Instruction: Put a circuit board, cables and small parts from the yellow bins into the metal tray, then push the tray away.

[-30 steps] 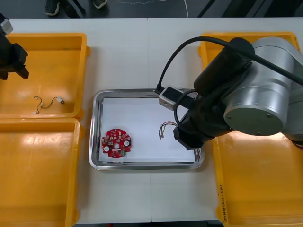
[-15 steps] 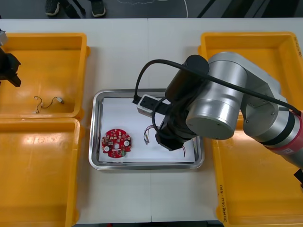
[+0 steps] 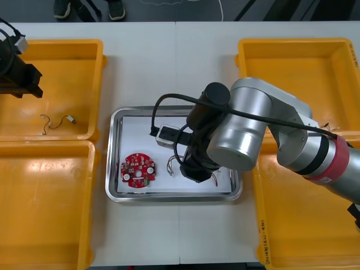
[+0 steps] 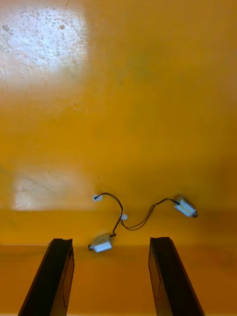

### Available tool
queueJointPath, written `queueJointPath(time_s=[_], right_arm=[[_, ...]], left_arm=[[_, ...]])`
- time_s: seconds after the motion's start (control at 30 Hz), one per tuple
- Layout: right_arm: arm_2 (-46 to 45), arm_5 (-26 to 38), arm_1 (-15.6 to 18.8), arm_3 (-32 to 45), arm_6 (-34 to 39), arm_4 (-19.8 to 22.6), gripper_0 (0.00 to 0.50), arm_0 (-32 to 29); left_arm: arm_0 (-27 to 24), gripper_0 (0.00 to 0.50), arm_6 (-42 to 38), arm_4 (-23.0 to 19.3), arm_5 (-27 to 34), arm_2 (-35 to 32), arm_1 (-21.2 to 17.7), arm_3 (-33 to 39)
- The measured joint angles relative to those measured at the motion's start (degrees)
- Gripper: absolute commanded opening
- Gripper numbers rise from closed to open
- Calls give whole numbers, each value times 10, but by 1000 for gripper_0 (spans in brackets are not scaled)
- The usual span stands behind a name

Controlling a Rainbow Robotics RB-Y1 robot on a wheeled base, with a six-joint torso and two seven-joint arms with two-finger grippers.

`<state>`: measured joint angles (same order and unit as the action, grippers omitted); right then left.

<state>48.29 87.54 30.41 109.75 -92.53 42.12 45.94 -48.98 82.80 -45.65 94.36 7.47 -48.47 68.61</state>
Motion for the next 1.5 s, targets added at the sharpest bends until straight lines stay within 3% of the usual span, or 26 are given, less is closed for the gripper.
queueJointPath(time_s=[0.47, 0.97, 1.0, 1.03, 1.07, 1.13, 1.2, 1.4, 1.47, 1.5], right_arm=[[38, -15, -8, -44, -1, -2, 0, 14], [101, -43, -8, -61, -24, -11, 0, 41], [101, -43, -8, -61, -24, -11, 34, 41], [101, -43, -8, -61, -25, -11, 107, 41], [101, -44, -8, -61, -28, -11, 249, 41], [101, -46, -8, -61, -32, -12, 373, 41], [101, -53, -8, -62, -32, -13, 422, 41], [101, -63, -7, -62, -32, -13, 460, 41], [101, -65, -6, -61, -32, -13, 467, 41], [101, -67, -5, -61, -32, -13, 469, 41]], left_arm=[[42, 416, 0, 29, -48, 0, 11, -18], [61, 398, -1, 74, -102, -18, 65, -50], [61, 392, -1, 75, -102, -18, 67, -50], [61, 389, -1, 77, -102, -19, 68, -50], [61, 385, -1, 78, -103, -19, 69, -50], [63, 382, -1, 80, -105, -21, 71, -50], [66, 381, -1, 82, -109, -24, 75, -50], [76, 354, -1, 87, -112, -43, 82, -50], [78, 290, -1, 87, -112, -46, 82, -50], [78, 199, -1, 87, -112, -46, 82, -50]])
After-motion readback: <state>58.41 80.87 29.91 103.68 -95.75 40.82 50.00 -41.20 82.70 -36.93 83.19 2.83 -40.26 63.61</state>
